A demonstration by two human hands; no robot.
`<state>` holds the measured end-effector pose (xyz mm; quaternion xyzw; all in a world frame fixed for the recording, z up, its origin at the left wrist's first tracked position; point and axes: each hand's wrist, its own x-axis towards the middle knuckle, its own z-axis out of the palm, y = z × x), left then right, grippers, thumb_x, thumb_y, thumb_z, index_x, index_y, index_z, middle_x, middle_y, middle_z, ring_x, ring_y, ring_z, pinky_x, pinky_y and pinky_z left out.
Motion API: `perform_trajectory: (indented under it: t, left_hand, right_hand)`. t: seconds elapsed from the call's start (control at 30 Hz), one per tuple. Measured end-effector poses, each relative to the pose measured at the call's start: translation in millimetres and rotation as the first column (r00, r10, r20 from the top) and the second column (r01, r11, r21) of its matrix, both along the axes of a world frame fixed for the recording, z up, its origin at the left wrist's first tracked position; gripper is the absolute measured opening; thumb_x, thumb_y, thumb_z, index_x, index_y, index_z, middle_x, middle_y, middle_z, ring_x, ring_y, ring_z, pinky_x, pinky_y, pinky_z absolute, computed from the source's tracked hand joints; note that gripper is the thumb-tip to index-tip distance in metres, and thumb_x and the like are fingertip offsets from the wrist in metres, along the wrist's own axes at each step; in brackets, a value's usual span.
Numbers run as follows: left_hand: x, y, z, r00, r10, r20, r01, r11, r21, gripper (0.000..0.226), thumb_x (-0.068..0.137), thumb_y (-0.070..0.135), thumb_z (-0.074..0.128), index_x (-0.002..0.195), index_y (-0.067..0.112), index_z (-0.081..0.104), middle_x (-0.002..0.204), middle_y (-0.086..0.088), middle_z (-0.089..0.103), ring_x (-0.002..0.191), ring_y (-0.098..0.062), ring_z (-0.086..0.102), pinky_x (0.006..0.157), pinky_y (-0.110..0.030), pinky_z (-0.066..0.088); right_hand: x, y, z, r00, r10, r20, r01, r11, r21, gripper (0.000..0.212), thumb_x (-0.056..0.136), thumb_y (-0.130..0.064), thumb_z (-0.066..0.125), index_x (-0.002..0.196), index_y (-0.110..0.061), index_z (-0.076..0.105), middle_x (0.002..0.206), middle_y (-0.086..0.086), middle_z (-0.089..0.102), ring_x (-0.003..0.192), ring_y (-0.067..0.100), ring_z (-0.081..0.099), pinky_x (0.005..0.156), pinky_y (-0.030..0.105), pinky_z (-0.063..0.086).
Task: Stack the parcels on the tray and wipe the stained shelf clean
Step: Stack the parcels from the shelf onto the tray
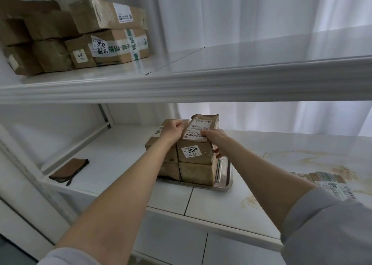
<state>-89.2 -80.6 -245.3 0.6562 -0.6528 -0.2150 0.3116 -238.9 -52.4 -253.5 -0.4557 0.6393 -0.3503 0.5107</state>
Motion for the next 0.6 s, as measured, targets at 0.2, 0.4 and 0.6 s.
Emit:
perform_trajectory:
  t: [0.2, 0.4, 0.6]
  left_hand:
    - [51, -22, -16, 0.953, 0.276, 0.124, -0.287, 0.955, 0.082, 0.042, 0.094, 0.028, 0.041, 0.131, 0.013, 0.052, 0.132, -0.01, 0.055, 0.118, -0.029, 0.053, 0.1, -0.043, 0.044]
    - [63, -32, -27, 0.957, 0.284, 0.064, -0.291, 0.939, 0.181, 0.041, 0.093, 0.028, 0.043, 0.125, 0.007, 0.059, 0.125, -0.016, 0.058, 0.111, -0.031, 0.057, 0.093, -0.035, 0.047]
    - [61, -36, -24, 0.974, 0.223, 0.047, -0.227, 0.959, 0.167, 0.037, 0.094, 0.025, 0.043, 0.121, 0.008, 0.061, 0.118, -0.01, 0.065, 0.104, -0.026, 0.062, 0.082, -0.031, 0.049]
  right_hand:
    - [4, 1, 1, 1.0, 0.004, -0.012, -0.003, 0.999, 0.032, 0.049, 0.095, -0.042, 0.053, 0.129, -0.008, 0.047, 0.11, 0.013, 0.061, 0.097, 0.037, 0.06, 0.085, 0.05, 0.048]
    - [11, 0, 2, 0.999, -0.042, 0.015, 0.041, 0.998, 0.049, 0.028, 0.096, -0.035, 0.049, 0.111, -0.012, 0.047, 0.08, 0.008, 0.055, 0.072, 0.028, 0.053, 0.082, 0.049, 0.048]
    - [15, -3, -3, 0.996, -0.088, 0.001, 0.088, 0.996, 0.035, 0.034, 0.094, -0.035, 0.047, 0.118, -0.011, 0.05, 0.086, 0.01, 0.061, 0.082, 0.03, 0.057, 0.093, 0.053, 0.048]
